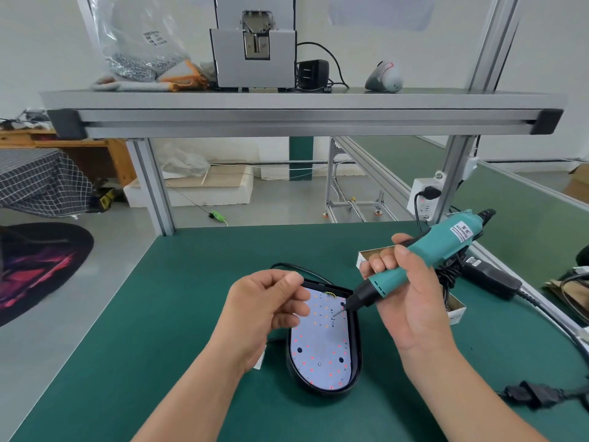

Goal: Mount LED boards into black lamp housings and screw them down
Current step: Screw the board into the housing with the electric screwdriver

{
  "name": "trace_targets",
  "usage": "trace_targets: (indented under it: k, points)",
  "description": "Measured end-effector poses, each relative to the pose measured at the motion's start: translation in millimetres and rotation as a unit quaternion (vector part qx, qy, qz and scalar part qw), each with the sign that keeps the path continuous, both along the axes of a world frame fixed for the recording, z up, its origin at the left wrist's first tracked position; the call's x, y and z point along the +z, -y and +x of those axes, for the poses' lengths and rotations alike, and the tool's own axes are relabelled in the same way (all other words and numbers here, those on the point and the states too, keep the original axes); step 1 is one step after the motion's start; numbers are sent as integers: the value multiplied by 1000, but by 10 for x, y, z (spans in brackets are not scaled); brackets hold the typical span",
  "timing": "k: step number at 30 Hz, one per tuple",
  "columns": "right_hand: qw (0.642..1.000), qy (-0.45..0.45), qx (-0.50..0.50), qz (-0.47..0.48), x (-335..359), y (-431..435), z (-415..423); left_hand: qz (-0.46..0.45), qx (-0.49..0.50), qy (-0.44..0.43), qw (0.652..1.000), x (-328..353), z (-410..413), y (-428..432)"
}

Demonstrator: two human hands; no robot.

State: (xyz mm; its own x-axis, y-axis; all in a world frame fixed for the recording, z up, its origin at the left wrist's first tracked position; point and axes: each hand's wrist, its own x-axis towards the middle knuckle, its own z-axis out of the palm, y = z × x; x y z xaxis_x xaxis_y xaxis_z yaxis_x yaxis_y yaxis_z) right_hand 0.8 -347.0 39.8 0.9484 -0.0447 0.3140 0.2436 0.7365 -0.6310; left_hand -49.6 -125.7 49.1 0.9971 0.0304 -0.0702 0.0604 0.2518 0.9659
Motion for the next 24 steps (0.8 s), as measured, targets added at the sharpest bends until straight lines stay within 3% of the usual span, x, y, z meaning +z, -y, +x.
trace_targets:
  k: [6, 17, 24]
  points:
    - [999, 8, 18, 42, 144, 16, -57, 72, -98, 50, 991, -3, -80, 82]
    - [997, 4, 4, 72, 220, 22, -99, 220, -106, 104, 964, -77, -118, 174]
    - [998, 14, 12, 58, 180, -19, -104, 243, -114, 117, 956, -115, -125, 196]
